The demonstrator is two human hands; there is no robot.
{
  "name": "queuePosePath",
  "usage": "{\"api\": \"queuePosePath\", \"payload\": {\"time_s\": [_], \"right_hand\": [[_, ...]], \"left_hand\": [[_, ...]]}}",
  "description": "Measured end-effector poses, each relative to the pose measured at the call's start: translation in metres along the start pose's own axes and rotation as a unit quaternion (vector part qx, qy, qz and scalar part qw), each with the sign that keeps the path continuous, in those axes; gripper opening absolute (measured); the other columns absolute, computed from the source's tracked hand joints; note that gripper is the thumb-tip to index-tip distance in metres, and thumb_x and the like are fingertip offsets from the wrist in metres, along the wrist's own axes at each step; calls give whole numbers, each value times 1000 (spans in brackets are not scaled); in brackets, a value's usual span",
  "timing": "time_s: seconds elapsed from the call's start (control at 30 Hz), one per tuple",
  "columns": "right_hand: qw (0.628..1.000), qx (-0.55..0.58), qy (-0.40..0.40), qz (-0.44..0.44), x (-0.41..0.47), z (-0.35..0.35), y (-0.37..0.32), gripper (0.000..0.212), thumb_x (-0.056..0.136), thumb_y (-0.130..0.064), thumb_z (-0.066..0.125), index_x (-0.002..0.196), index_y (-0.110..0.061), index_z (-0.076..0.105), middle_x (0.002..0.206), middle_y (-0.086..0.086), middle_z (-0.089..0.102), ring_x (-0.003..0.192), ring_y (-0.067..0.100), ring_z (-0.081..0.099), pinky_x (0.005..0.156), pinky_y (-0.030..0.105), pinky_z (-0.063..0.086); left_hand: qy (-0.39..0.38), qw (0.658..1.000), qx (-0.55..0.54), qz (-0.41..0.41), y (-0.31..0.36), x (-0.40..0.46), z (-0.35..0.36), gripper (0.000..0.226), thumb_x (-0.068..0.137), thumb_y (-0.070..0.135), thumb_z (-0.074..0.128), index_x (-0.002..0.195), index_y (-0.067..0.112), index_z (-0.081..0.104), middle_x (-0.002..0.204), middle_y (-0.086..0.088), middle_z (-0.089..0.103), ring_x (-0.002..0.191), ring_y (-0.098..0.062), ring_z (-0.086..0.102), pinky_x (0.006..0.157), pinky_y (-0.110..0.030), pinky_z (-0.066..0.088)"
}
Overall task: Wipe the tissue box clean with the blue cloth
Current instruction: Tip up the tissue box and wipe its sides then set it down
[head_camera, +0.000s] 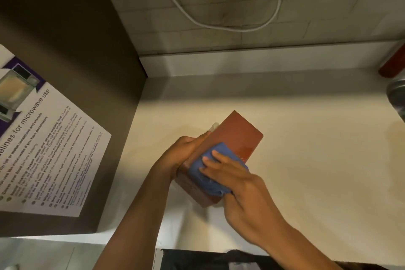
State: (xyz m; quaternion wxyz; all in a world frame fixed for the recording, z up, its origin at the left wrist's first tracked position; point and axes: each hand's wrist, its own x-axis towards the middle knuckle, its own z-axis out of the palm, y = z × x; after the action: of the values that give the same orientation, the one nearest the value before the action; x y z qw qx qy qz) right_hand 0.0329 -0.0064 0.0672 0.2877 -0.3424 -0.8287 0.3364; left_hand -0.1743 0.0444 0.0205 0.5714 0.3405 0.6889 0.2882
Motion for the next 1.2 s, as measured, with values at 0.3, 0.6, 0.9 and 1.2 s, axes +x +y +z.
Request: {"api": "queuePosePath", "payload": {"time_s": [0.3, 0.6, 0.9, 1.2], "right_hand": [[985, -26, 109, 128, 20, -38, 44, 61, 68, 25, 46, 115, -6, 68, 125, 1, 61, 126, 17, 52, 108, 15, 31], [971, 226, -5, 79, -12, -31, 4, 64, 65, 20, 41, 104, -16, 76, 116, -6, 70, 116, 7, 59, 101, 24, 44], [945, 234, 140, 183, 34, -90, 49, 50, 83, 5, 42, 108, -26, 73, 110, -8, 72, 109, 13, 64, 95, 35, 51], [978, -84, 69, 179, 34, -53, 34, 60, 78, 6, 41, 126, -24, 63, 127, -2, 64, 110, 23, 60, 89, 21, 47]], "left_hand": [[-41, 999, -21, -27, -13, 15, -1, 70, 67, 79, 75, 108, 22, 78, 112, -9, 76, 105, -32, 73, 99, -47, 54], [-13, 1000, -16, 4, -12, 6, -3, 67, 66, 74, 76, 101, 17, 81, 103, -9, 79, 99, -27, 74, 99, -44, 55], [1, 1000, 16, 0, -11, -6, -5, 75, 54, 94, 64, 95, 32, 79, 78, 9, 75, 64, -10, 68, 66, -27, 49], [-4, 999, -18, 29, -8, -10, 3, 61, 75, 80, 64, 101, 27, 80, 96, 0, 79, 84, -20, 75, 82, -35, 56]]}}
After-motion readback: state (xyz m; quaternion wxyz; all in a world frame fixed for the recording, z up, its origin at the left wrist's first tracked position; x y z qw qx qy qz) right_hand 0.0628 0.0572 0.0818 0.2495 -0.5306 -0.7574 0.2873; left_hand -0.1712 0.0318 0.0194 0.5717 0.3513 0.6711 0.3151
